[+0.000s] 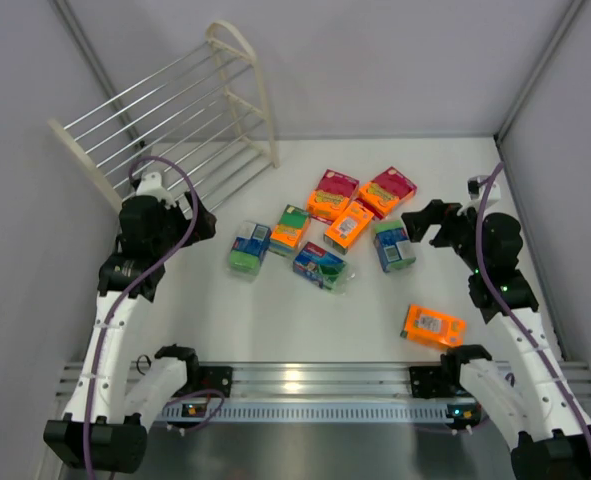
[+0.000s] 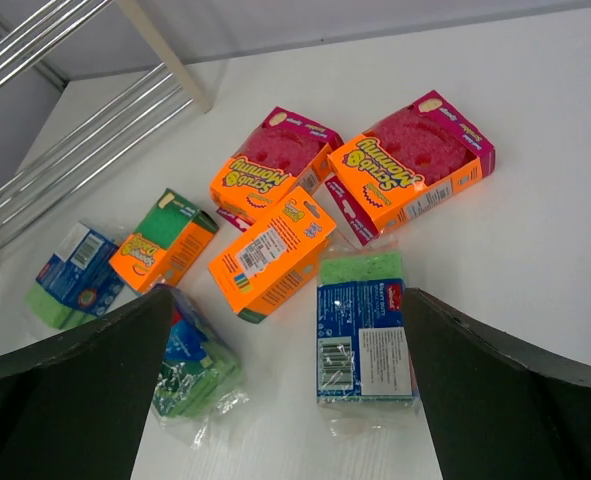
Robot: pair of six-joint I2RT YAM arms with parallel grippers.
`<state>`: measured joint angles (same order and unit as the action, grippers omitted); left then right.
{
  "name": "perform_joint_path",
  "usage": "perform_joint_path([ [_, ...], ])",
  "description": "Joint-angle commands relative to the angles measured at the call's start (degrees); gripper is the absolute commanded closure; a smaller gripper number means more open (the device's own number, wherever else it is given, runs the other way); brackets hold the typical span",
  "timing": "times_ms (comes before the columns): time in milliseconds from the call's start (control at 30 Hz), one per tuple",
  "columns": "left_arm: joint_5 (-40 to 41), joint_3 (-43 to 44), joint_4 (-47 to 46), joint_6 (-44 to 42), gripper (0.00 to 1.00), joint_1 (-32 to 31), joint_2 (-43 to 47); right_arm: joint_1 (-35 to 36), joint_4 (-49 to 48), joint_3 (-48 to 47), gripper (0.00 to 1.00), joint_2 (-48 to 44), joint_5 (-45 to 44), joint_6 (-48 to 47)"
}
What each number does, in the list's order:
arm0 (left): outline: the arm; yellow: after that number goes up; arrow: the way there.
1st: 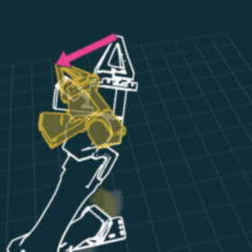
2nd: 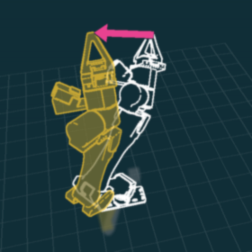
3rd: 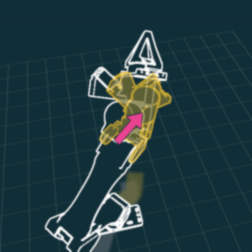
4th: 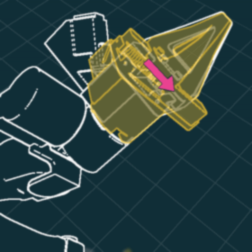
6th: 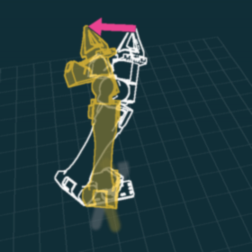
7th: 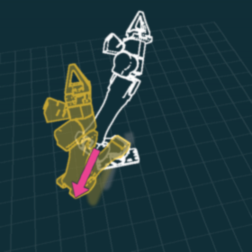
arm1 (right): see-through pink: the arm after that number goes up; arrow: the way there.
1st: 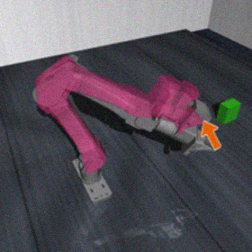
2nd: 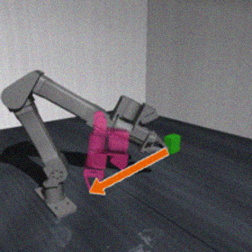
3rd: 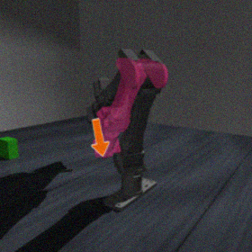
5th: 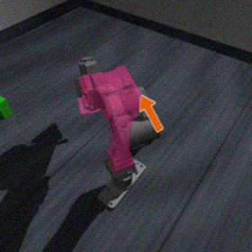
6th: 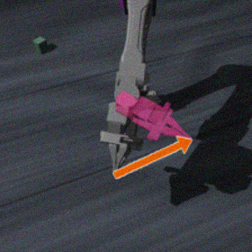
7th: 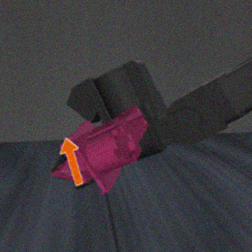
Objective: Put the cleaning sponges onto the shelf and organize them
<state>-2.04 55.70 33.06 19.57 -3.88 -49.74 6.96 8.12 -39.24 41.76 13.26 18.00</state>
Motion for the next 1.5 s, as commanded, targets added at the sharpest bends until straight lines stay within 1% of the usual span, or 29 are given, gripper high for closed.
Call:
perform_joint_path([
  [0, 0.20, 0.90, -0.80, 0.12, 0.02, 0.19, 0.96, 0.16, -3.64, -1.01, 0.00, -0.10, 0.45, -0.25],
  [33, -0.67, 0.81, -0.80, -0.23, 0.02, 0.19, 1.13, 0.24, -3.64, -0.84, 0.01, -0.18, 0.37, -0.25],
  [67, -3.90, 0.90, -0.89, -0.15, 0.02, 0.19, 1.31, 0.33, -3.55, -0.83, 0.00, -0.01, 0.28, -0.16],
  [133, -7.26, 1.51, -0.98, 0.72, 0.02, 0.19, 1.66, 0.25, -3.11, -1.27, 0.01, 0.25, 0.02, -0.24],
  [233, -7.98, 2.13, -0.80, 2.75, 0.02, 0.10, 0.61, 0.25, -2.32, -1.54, 0.01, 0.17, -0.07, -0.51],
  [367, -9.82, 0.29, -0.89, 5.99, 0.02, -0.95, -2.11, 0.25, -3.90, -0.31, 0.00, 0.34, 0.01, -0.25],
  [467, -5.00, -2.17, -1.07, 7.76, 0.02, -4.55, -3.87, 0.33, -3.46, -0.66, 0.01, 0.87, 0.54, 0.89],
  [567, -0.60, -3.93, -1.33, 7.94, 0.02, -10.95, -6.85, 0.33, -4.77, 1.27, 0.01, 0.34, 0.98, 3.00],
  [667, 3.52, -4.55, -2.12, 7.85, 0.02, -13.69, -10.45, 0.42, -5.57, 2.94, 0.00, 0.25, 1.33, 3.45],
  [700, 3.54, -4.64, -2.56, 7.76, 0.02, -13.96, -11.34, 0.51, -5.57, 3.38, 0.01, 0.43, 1.33, 3.53],
  [767, 3.71, -4.73, -4.83, 6.71, 0.02, -15.18, -14.05, 0.51, -5.57, 3.73, 0.01, 0.69, 1.51, 3.62],
  [867, 8.44, -3.68, -5.29, 3.55, 0.02, -17.64, -18.18, 0.68, -5.13, 3.91, 0.01, 0.87, 1.68, 3.27],
  [933, 9.77, -2.44, -5.28, 1.10, 0.02, -17.92, -19.78, 0.69, -4.69, 3.82, 0.01, 0.78, 1.69, 3.10],
  [1133, 7.67, -1.04, -6.34, -6.73, 0.02, -18.01, -25.58, 0.69, -4.87, 4.79, 0.01, -0.71, 1.16, 2.30],
  [1333, 4.25, 0.20, -6.95, -9.46, 0.02, -18.18, -29.01, 0.69, -5.04, 5.41, 0.01, -1.06, 1.07, 2.39],
  [1467, 5.47, -0.42, -6.87, -9.82, 0.02, -19.32, -30.94, 0.69, -4.78, 5.58, 0.01, -1.15, 1.16, 2.22],
])
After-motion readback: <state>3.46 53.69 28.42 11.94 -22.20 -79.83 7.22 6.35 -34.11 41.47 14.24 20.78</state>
